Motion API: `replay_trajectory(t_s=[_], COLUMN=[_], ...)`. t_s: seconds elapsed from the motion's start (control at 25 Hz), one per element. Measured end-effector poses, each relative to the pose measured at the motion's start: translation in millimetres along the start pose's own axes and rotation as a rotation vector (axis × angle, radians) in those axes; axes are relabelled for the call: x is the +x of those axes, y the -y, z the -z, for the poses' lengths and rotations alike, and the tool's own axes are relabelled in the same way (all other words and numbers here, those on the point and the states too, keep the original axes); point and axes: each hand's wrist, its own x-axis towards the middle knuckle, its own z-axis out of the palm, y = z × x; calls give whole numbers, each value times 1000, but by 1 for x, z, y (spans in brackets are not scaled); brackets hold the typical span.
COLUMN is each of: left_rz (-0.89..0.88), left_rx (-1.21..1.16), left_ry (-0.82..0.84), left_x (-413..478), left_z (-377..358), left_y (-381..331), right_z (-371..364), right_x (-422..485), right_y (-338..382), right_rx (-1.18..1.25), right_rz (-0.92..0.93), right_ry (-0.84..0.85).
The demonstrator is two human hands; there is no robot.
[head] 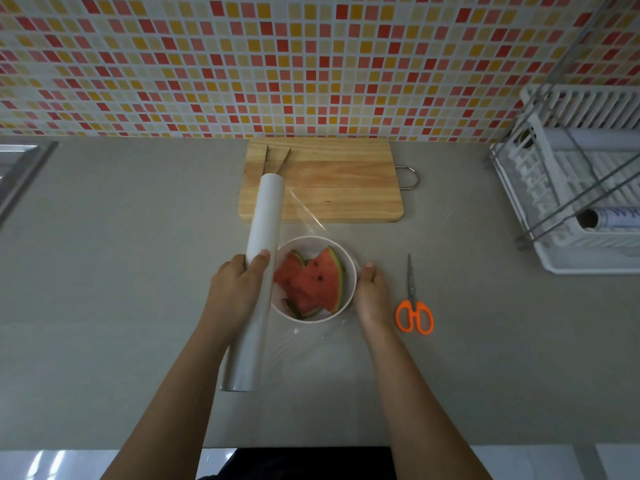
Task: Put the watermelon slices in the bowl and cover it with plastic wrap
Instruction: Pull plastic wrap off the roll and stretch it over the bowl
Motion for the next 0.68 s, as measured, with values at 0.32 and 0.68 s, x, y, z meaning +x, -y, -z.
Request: replay_trajectory(t_s=[0.32,0.68], left_rz=[31,1], left_rx=[-29,-14], left_ry=[24,28], left_x=[10,11], left_z=[-2,-3], left_y=[19,23], right_z=[5,15], right_x=[1,10], right_y=[1,22], right_rx=[275,-108], right_rz=[-374,87], right_ry=[50,152])
